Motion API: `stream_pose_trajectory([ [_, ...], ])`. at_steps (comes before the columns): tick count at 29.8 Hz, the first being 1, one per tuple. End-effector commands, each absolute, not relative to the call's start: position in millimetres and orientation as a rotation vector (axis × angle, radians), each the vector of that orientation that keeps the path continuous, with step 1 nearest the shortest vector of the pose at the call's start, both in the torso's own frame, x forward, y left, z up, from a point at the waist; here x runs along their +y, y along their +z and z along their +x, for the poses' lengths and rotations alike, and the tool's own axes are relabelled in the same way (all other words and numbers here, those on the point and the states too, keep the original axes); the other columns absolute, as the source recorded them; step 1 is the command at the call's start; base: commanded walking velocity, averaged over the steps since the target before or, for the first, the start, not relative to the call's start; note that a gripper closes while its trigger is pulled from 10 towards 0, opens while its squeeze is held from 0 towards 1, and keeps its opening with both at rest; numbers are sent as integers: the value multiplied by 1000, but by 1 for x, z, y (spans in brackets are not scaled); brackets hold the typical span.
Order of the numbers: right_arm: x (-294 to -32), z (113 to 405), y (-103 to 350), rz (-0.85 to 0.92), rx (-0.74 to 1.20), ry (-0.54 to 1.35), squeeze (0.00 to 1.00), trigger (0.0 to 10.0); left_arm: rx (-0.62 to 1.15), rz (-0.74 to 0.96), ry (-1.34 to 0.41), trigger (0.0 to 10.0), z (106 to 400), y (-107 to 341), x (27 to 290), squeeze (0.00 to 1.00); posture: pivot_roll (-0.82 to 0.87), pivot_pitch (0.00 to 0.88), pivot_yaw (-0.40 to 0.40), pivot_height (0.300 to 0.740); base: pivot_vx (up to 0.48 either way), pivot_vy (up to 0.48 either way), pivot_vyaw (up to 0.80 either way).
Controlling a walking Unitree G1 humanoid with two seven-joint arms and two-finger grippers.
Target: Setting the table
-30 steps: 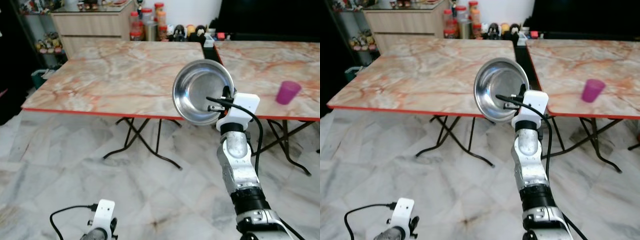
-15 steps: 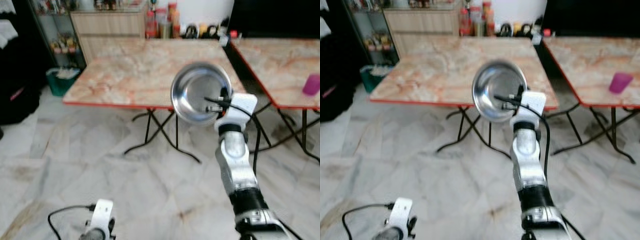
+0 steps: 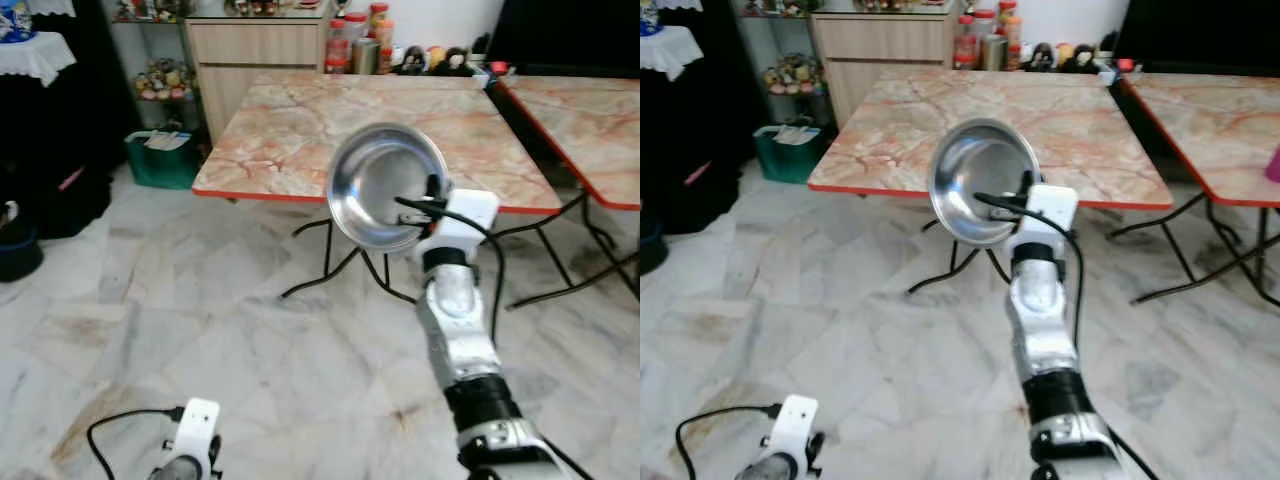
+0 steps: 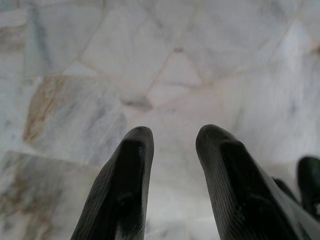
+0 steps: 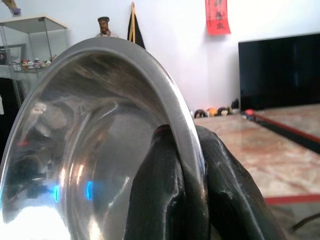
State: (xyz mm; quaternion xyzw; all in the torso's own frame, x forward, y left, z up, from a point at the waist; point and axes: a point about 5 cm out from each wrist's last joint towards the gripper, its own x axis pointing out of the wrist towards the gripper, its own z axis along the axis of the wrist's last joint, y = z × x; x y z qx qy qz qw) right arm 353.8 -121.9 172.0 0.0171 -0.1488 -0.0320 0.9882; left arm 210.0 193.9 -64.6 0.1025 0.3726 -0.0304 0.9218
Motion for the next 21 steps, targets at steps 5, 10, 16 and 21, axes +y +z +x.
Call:
stream_pose_trajectory([
  [5,-125,355,177,44,-321,-77,0,10000,778,224,-81,10000,208,-66,192,0,6,0,17,736,373,0,0],
  [10,-125,354,177,45,-320,-76,0,10000,779,226,-84,10000,209,-66,192,0,5,0,18,736,403,0,0],
  [16,-129,354,177,39,-321,-83,0,10000,778,224,-84,10000,210,-66,191,0,3,0,19,736,412,0,0],
  [21,-132,354,176,42,-320,-94,0,10000,779,224,-82,10000,211,-65,191,0,2,0,20,736,413,0,0],
])
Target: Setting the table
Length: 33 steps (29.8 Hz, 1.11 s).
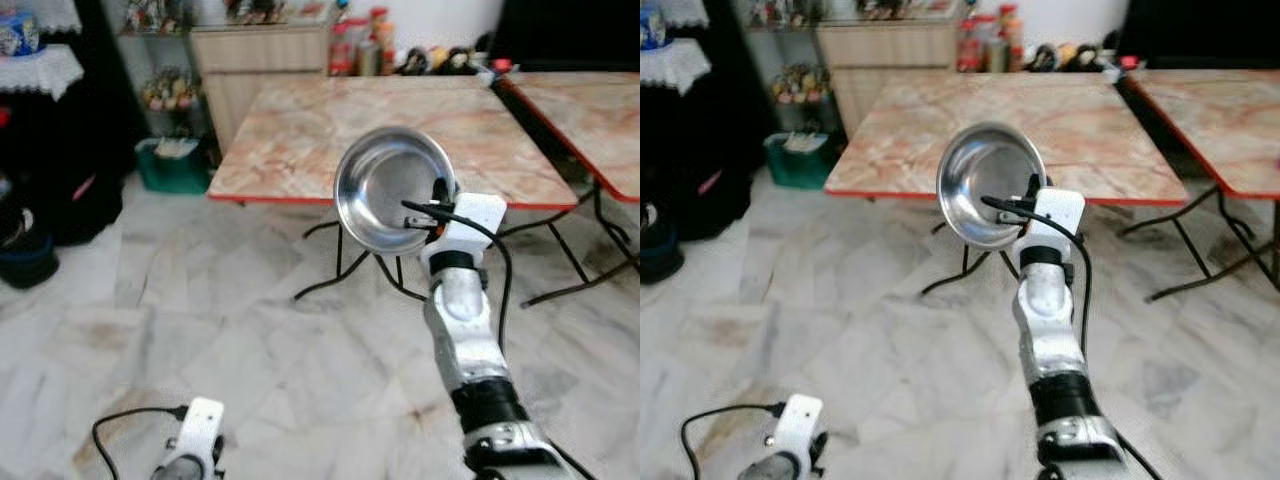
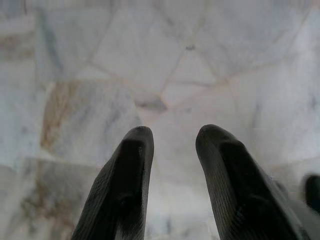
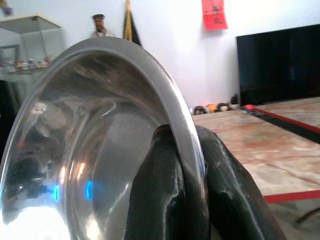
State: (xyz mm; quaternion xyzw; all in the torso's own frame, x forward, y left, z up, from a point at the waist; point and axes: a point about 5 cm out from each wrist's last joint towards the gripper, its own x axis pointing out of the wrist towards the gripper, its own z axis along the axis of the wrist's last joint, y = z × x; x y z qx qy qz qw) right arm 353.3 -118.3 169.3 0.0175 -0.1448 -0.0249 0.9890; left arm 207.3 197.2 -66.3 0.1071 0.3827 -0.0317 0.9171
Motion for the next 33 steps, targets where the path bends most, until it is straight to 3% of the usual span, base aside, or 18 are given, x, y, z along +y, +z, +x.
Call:
stream_pose_trajectory([
  [1,-132,354,176,41,-320,-94,0,10000,778,224,-82,10000,211,-65,191,0,7,0,20,736,412,0,0],
  [33,-127,355,177,-19,-324,-53,0,10000,787,208,-80,10000,209,-67,186,0,-5,0,10,736,413,0,67],
])
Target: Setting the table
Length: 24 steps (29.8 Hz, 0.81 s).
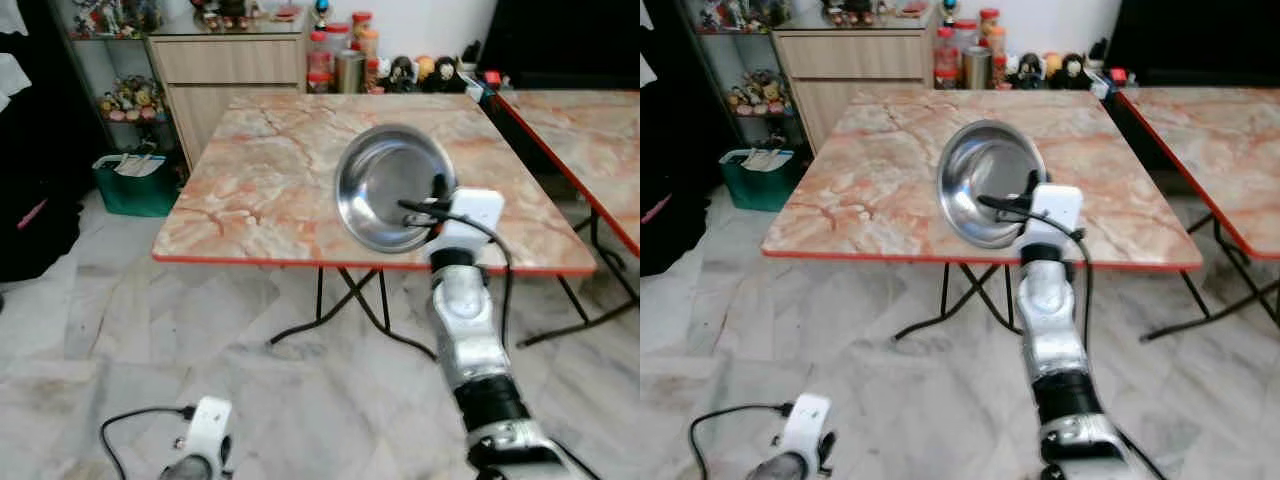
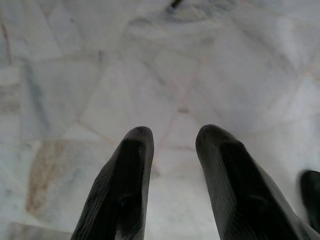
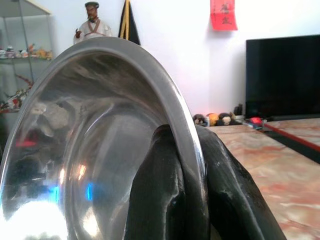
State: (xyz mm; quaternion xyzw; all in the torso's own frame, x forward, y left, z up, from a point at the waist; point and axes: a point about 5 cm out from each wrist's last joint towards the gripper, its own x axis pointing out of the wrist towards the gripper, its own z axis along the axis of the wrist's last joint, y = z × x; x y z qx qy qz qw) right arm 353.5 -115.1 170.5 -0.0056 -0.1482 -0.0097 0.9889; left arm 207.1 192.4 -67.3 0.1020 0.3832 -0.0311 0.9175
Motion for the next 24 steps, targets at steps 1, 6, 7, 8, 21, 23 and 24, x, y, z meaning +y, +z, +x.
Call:
stream_pose_trajectory([
  [1,-127,355,177,-23,-325,-52,0,10000,787,209,-81,10000,209,-67,186,0,-5,0,10,736,416,0,0],
  [6,-126,355,177,-21,-324,-48,0,10000,786,212,-85,10000,209,-67,186,0,-3,0,9,736,412,0,0],
  [7,-125,355,176,-18,-323,-46,0,10000,786,214,-87,10000,209,-67,186,0,-3,0,9,736,409,0,0],
  [8,-125,355,176,-18,-323,-45,0,10000,787,214,-88,10000,209,-67,186,0,-4,0,9,736,409,0,0],
  [21,-126,352,171,-7,-306,-53,0,10000,783,221,-101,10000,210,-67,185,0,-8,0,10,736,408,0,0],
  [23,-127,351,171,-4,-302,-55,0,10000,774,227,-101,10000,212,-65,185,0,-8,0,9,736,0,0,0],
  [24,-127,351,171,-4,-302,-55,0,10000,774,227,-101,10000,212,-65,185,0,-8,0,9,736,0,0,0],
])
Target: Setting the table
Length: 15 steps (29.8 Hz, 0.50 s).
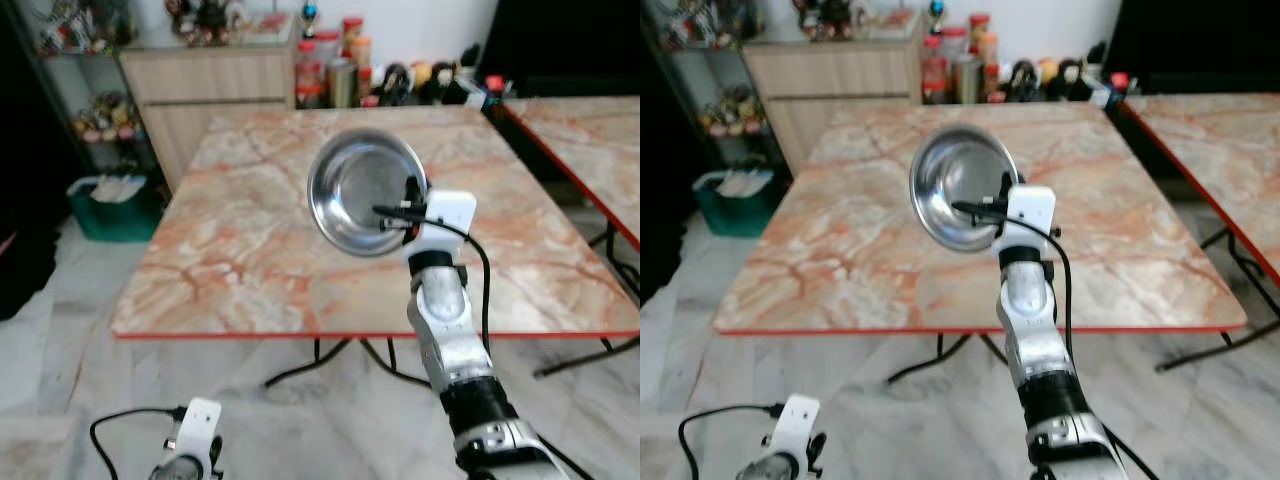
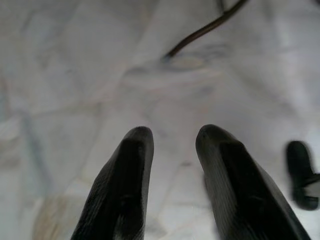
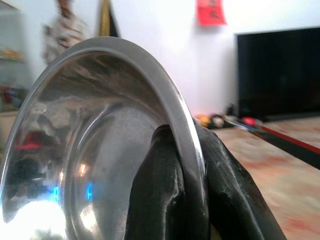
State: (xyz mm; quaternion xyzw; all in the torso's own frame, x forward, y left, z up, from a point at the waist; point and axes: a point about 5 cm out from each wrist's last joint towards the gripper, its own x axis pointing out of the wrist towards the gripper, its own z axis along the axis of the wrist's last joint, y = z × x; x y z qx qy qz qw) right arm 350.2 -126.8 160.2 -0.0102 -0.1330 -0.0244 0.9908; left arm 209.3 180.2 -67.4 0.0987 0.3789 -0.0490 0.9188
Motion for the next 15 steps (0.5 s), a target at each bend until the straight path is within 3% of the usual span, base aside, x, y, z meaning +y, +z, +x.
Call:
stream_pose_trajectory([
  [1,-126,351,170,-1,-296,-56,0,10000,772,225,-96,10000,213,-65,185,0,-9,0,8,736,0,0,0],
  [8,-125,347,161,47,-227,-65,0,10000,775,220,-87,10000,212,-65,185,0,-14,0,10,736,0,0,0],
  [15,-135,353,150,246,-111,-145,0,10000,780,216,-85,10000,211,-66,185,0,-16,0,14,736,0,0,0],
])
